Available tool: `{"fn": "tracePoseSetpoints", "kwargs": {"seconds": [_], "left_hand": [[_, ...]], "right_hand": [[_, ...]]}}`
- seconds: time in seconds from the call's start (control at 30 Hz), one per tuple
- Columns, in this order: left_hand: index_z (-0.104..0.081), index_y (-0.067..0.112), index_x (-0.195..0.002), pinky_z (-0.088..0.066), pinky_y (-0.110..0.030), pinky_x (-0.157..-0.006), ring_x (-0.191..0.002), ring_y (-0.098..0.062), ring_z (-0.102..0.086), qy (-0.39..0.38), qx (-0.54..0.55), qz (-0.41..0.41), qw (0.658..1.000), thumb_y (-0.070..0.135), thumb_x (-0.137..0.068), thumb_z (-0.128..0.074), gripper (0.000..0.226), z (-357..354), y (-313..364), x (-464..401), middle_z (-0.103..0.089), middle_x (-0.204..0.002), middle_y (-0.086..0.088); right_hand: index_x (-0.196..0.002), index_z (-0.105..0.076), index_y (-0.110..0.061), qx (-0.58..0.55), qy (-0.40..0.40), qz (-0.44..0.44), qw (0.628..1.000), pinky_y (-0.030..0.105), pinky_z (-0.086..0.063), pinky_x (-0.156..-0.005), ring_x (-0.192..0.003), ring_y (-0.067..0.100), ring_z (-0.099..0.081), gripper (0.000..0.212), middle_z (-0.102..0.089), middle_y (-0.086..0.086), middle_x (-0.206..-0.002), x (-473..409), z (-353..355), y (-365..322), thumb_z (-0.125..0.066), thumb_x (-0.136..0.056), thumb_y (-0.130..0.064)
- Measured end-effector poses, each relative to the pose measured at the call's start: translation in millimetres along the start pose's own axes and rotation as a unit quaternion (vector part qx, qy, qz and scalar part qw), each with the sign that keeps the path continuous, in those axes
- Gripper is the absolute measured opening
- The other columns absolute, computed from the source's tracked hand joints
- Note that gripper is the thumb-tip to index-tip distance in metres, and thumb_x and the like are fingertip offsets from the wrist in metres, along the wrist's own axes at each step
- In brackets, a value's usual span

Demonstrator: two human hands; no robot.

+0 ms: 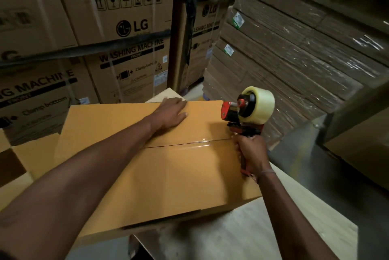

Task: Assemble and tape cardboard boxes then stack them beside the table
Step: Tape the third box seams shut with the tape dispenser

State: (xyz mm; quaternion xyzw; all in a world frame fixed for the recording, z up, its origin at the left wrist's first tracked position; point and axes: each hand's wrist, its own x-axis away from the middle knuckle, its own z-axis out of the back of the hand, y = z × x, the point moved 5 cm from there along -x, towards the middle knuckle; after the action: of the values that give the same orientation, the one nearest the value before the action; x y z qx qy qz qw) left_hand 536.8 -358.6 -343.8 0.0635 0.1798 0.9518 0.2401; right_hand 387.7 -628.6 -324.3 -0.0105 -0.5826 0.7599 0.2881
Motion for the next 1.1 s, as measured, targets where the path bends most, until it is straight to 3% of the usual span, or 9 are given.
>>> {"fn": "tracePoseSetpoints", "kwargs": {"seconds": [0.1,0.23,0.37,0.47,0.6,0.73,0.9,1.0,1.1], "left_hand": [[-0.054,0.020,-0.149,-0.040,-0.034,-0.112,-0.136,-0.020,-0.053,0.060,0.231,-0.014,0.971,0.025,-0.105,-0.056,0.044,-1,42,-28,-0.058,-0.148,-0.003],[-0.064,0.019,-0.135,-0.062,-0.034,-0.083,-0.101,-0.019,-0.075,0.016,0.585,0.100,0.804,0.044,-0.110,-0.046,0.039,-14,76,-81,-0.078,-0.110,-0.004],[-0.067,0.009,-0.103,-0.063,-0.042,-0.080,-0.071,-0.021,-0.075,-0.036,0.660,0.164,0.732,0.049,-0.109,-0.045,0.046,-19,81,-119,-0.076,-0.076,-0.005],[-0.067,0.005,-0.106,-0.065,-0.045,-0.081,-0.065,-0.019,-0.073,-0.049,0.693,0.178,0.697,0.034,-0.108,-0.054,0.032,-21,75,-132,-0.074,-0.072,-0.006],[-0.063,-0.007,-0.130,-0.064,-0.043,-0.083,-0.082,-0.025,-0.073,-0.060,0.708,0.176,0.681,0.015,-0.106,-0.056,0.033,-24,69,-142,-0.073,-0.098,-0.019],[-0.069,0.000,-0.116,-0.063,-0.041,-0.086,-0.088,-0.027,-0.074,-0.064,0.719,0.157,0.674,0.013,-0.106,-0.056,0.020,-26,67,-146,-0.073,-0.111,-0.025],[-0.072,0.008,-0.104,-0.063,-0.039,-0.086,-0.087,-0.023,-0.076,-0.055,0.707,0.149,0.689,0.021,-0.108,-0.055,0.021,-30,65,-145,-0.076,-0.103,-0.018],[-0.071,0.009,-0.104,-0.065,-0.038,-0.082,-0.082,-0.021,-0.077,-0.042,0.697,0.160,0.698,0.024,-0.109,-0.054,0.023,-31,64,-147,-0.077,-0.098,-0.016],[-0.069,0.002,-0.113,-0.065,-0.043,-0.081,-0.088,-0.032,-0.078,-0.050,0.693,0.171,0.699,0.035,-0.108,-0.055,0.036,-33,66,-148,-0.078,-0.097,-0.021]], "right_hand": [[-0.076,-0.070,-0.015,0.007,0.014,-0.008,1.000,0.038,-0.037,-0.055,-0.059,0.022,-0.048,0.022,-0.058,0.007,-0.061,-34,1,-3,-0.074,-0.065,-0.034],[-0.075,-0.069,-0.017,0.011,0.012,-0.003,1.000,0.037,-0.040,-0.058,-0.058,0.022,-0.051,0.015,-0.062,0.006,-0.062,-60,-10,-12,-0.074,-0.069,-0.030],[-0.076,-0.070,-0.016,0.007,0.023,0.017,1.000,0.039,-0.042,-0.059,-0.061,0.022,-0.053,0.024,-0.064,0.004,-0.064,-80,-21,-18,-0.075,-0.066,-0.037],[-0.075,-0.070,-0.017,-0.001,0.025,0.022,0.999,0.039,-0.039,-0.058,-0.060,0.022,-0.049,0.022,-0.060,0.006,-0.063,-92,-26,-21,-0.076,-0.068,-0.036],[-0.072,-0.067,-0.018,-0.011,0.045,0.038,0.998,0.038,-0.038,-0.057,-0.058,0.022,-0.047,0.022,-0.058,0.007,-0.060,-102,-31,-27,-0.077,-0.069,-0.037],[-0.066,-0.066,-0.017,0.006,0.045,0.041,0.998,0.039,-0.039,-0.057,-0.057,0.022,-0.048,0.026,-0.058,0.007,-0.057,-110,-34,-30,-0.075,-0.066,-0.041],[-0.069,-0.069,-0.012,0.034,0.042,0.022,0.998,0.040,-0.044,-0.058,-0.058,0.024,-0.055,0.035,-0.064,0.004,-0.059,-122,-37,-31,-0.071,-0.062,-0.046],[-0.071,-0.069,-0.013,0.045,0.035,0.013,0.998,0.041,-0.044,-0.059,-0.060,0.024,-0.055,0.021,-0.064,0.003,-0.061,-128,-40,-32,-0.069,-0.066,-0.034],[-0.066,-0.067,-0.014,0.054,0.039,0.018,0.998,0.042,-0.043,-0.060,-0.059,0.025,-0.054,0.017,-0.063,0.003,-0.058,-134,-42,-33,-0.069,-0.066,-0.031]]}}
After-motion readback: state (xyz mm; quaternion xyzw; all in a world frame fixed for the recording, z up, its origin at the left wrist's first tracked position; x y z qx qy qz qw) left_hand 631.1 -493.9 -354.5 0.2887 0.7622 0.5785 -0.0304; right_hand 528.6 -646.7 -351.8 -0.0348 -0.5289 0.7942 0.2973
